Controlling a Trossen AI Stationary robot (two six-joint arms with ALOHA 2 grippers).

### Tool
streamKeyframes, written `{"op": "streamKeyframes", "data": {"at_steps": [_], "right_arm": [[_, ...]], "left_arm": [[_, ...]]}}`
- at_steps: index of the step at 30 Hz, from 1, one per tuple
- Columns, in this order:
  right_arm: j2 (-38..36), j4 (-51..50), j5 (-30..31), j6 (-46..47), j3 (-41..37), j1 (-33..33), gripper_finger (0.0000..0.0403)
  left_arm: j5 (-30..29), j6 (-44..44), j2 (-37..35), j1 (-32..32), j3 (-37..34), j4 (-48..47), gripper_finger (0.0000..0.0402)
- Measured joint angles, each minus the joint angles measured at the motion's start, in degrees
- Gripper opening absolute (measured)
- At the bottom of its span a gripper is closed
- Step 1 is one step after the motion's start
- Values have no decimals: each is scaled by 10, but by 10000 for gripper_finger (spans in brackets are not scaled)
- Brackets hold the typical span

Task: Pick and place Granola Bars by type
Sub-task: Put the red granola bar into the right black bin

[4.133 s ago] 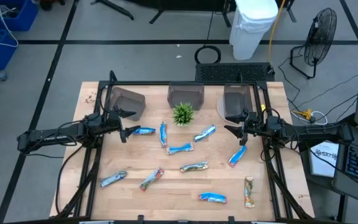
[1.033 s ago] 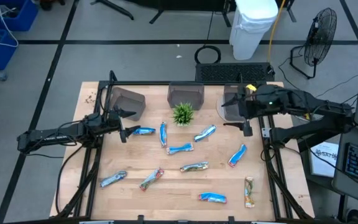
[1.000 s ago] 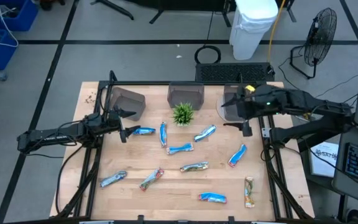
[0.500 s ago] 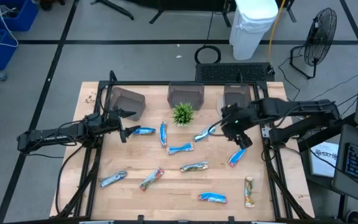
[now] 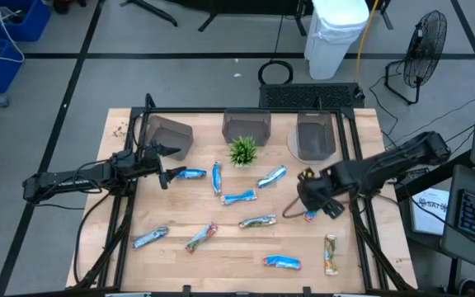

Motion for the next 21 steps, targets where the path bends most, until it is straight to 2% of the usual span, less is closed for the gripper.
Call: {"op": "streamKeyframes", "data": {"at_steps": [5,10,16,21], "right_arm": [[0,51,28,25,-64,50,319],[0,83,27,25,-95,79,319],[0,110,56,23,-108,86,319],[15,121,56,20,-118,86,319]], "left_arm": [[0,0,0,0,0,0,374],[0,0,0,0,0,0,374],[0,0,0,0,0,0,374],[0,0,0,0,0,0,374]]}}
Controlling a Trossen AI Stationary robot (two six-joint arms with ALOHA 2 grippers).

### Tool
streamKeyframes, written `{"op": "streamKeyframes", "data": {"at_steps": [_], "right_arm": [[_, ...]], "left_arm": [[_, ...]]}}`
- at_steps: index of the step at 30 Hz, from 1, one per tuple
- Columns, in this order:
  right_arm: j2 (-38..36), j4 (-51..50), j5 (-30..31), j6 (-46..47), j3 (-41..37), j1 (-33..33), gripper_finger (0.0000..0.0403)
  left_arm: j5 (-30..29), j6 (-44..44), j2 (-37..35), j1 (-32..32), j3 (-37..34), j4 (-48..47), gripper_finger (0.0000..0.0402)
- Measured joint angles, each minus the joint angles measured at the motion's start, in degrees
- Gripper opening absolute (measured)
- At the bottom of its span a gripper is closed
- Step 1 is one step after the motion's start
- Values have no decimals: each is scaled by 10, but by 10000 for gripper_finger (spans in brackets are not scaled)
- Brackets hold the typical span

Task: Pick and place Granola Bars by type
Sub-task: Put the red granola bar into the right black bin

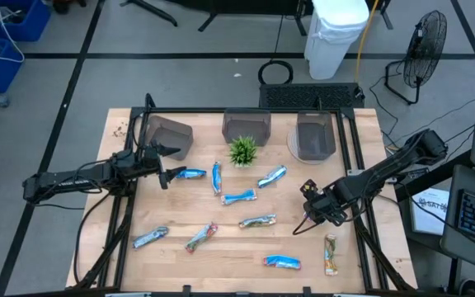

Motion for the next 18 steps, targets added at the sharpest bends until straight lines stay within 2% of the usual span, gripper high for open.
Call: {"op": "streamKeyframes", "data": {"at_steps": [12,18], "right_arm": [[30,23,-16,-12,-15,-2,318],[42,25,-15,-12,-15,-5,278]], "left_arm": [[0,0,0,0,0,0,374],[0,0,0,0,0,0,374]]}}
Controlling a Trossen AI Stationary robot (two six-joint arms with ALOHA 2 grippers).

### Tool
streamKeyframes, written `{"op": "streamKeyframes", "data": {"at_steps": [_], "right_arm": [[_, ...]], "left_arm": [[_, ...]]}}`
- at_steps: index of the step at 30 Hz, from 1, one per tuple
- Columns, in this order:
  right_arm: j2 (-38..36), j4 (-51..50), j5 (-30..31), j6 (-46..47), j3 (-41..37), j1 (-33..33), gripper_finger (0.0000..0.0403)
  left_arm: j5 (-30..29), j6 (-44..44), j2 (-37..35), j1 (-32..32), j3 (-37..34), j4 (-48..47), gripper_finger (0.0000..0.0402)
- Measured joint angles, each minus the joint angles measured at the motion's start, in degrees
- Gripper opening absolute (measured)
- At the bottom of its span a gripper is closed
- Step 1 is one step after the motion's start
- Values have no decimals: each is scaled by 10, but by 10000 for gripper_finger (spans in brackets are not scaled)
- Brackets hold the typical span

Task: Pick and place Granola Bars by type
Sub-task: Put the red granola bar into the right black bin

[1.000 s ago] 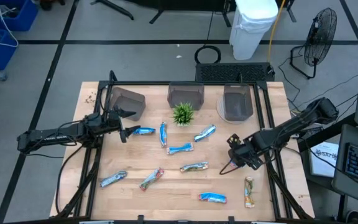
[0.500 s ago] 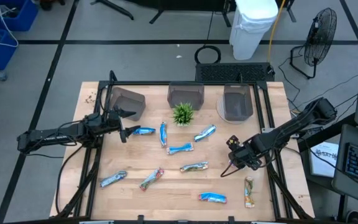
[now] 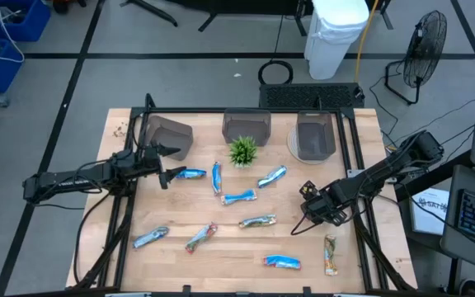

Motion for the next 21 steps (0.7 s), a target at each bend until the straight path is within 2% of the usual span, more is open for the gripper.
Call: {"op": "streamKeyframes", "data": {"at_steps": [17,21], "right_arm": [[3,-1,0,1,0,0,95],[3,-28,1,10,21,1,48]], "left_arm": [[0,0,0,0,0,2,374],[0,0,0,0,0,2,374]]}}
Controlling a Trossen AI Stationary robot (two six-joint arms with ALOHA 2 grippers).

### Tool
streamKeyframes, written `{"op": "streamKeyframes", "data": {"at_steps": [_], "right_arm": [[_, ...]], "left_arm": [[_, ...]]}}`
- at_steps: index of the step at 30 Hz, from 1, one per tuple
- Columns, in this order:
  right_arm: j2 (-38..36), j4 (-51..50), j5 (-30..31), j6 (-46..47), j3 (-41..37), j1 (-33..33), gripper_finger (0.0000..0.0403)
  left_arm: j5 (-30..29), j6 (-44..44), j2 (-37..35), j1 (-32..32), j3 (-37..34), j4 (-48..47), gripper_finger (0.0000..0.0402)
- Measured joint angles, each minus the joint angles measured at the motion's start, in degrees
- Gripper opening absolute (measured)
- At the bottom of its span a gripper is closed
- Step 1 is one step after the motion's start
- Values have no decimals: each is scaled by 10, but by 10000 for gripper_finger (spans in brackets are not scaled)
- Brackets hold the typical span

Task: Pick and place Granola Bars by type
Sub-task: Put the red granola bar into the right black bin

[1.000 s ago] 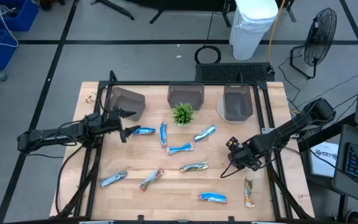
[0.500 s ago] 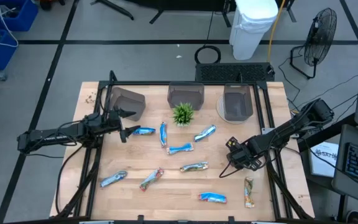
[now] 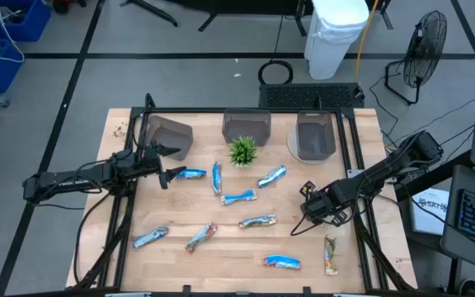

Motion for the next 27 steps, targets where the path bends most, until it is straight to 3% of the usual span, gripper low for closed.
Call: {"op": "streamKeyframes", "data": {"at_steps": [4,22,27], "right_arm": [[-3,-48,1,26,43,0,11],[-3,-377,6,280,380,-37,7],[-7,-431,59,320,440,-64,4]], "left_arm": [[0,0,0,0,0,0,374],[0,0,0,0,0,0,374],[0,0,0,0,0,0,374]]}}
